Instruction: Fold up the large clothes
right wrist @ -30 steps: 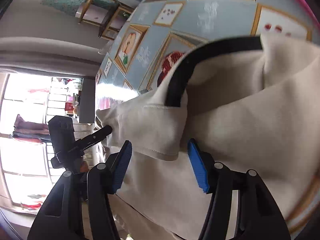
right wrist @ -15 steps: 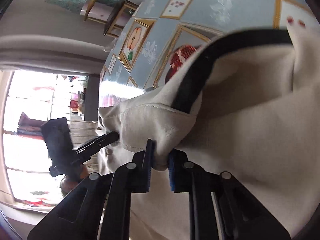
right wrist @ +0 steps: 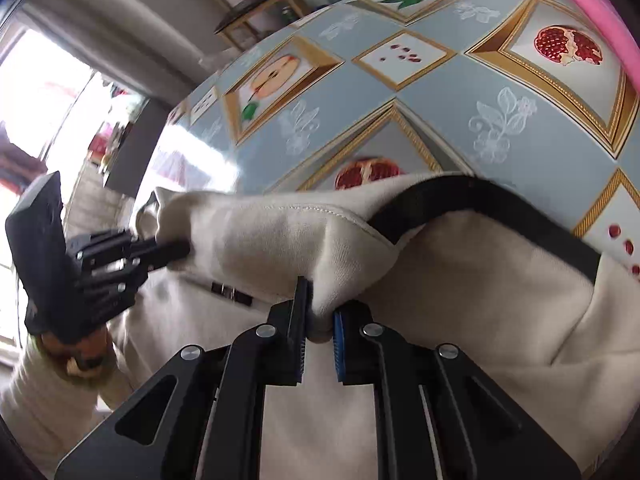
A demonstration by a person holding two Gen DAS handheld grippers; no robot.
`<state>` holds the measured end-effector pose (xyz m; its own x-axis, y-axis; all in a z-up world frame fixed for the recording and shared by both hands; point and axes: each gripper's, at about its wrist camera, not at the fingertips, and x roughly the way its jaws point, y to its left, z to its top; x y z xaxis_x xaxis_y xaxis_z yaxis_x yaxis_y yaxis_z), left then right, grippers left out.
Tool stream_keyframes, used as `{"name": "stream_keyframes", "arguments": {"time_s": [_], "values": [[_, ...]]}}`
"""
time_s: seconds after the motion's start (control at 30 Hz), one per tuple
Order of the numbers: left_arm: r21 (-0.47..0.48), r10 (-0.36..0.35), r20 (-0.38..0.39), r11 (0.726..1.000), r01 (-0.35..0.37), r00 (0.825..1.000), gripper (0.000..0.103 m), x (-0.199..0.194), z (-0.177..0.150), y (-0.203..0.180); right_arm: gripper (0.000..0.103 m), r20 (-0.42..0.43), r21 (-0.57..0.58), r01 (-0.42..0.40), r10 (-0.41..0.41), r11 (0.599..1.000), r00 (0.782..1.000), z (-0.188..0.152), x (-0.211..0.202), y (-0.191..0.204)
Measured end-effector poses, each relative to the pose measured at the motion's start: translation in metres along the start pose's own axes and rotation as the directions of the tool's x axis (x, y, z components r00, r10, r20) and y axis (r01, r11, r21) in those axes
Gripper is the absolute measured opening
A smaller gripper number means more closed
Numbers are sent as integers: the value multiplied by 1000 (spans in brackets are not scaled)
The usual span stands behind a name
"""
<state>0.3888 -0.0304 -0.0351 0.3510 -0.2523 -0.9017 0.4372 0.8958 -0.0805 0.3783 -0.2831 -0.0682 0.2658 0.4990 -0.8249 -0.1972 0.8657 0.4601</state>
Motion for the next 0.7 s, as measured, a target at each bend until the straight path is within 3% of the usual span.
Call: {"name": "stream_keyframes", "arguments": {"time_s": [0.2,0.27,0.33,0.43,0.53,0.63,0.7], "values": [[15,5,0,1000,-5,1000,9,2,-1,-4,14,21,-13,27,-27,1000,999,-4,-1,4],[20,3,-2,1000,-3,1000,9,1,-2,-4,35,29,1,92,-92,996,995,-5,-11,5],[17,-2,2,1000,2,1000,9,0,-4,-3,42,97,17,199,-200,980,975,-11,-34,5],[18,-1,8,1000,1,1000,9,1,-3,-4,42,201,65,265,-272,962,941,-19,-66,9],[12,-6,10,1000,6,1000,9,1,-3,-3,42,261,19,247,-243,969,934,-17,-71,31],[-13,-14,18,1000,14,1000,9,1,-4,-1,40,246,-119,178,-145,977,958,-10,-42,73],[-32,-20,27,999,21,999,10,1,-5,1,33,211,-176,173,-134,969,968,-10,-21,86]]}}
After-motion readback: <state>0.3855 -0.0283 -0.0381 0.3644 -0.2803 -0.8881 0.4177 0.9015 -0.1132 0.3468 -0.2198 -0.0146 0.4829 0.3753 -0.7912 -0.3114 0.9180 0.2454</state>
